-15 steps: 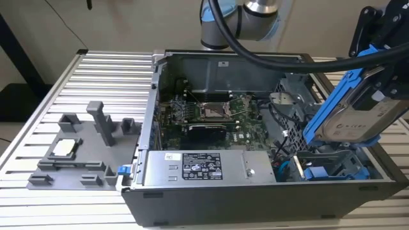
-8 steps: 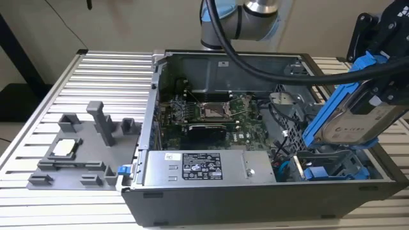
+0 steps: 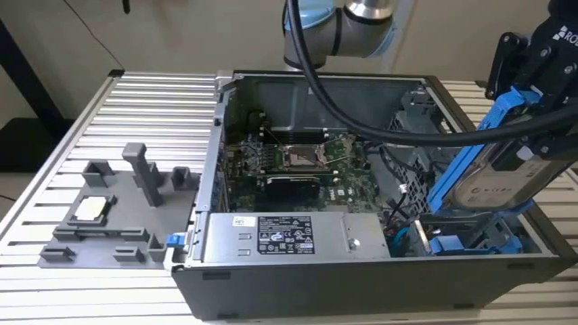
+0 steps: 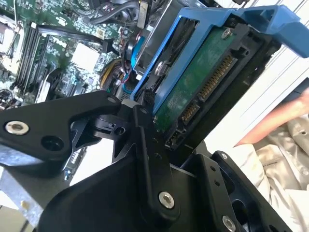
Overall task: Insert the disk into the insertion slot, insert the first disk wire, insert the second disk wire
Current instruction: 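Insert the disk into the insertion slot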
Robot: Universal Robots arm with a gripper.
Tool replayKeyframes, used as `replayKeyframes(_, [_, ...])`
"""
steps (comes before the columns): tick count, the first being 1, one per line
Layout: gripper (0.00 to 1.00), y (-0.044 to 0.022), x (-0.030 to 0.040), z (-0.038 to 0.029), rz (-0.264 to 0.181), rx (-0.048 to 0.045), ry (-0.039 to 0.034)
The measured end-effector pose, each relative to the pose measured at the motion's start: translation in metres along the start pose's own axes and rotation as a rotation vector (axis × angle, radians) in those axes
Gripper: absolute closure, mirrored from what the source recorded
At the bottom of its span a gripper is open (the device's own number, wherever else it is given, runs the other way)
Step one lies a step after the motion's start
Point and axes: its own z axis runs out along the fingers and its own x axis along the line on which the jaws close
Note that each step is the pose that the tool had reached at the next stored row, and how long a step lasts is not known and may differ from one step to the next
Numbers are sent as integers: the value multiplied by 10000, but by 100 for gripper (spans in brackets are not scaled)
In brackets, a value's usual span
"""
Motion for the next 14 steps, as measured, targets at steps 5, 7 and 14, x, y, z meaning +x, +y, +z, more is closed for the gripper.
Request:
replayKeyframes(5, [67,-1,0,61,-9,20,-3])
replayKeyframes(7, [67,-2,0,66,-9,21,-2])
replayKeyframes(14, [67,-2,-1,77,-9,21,-4])
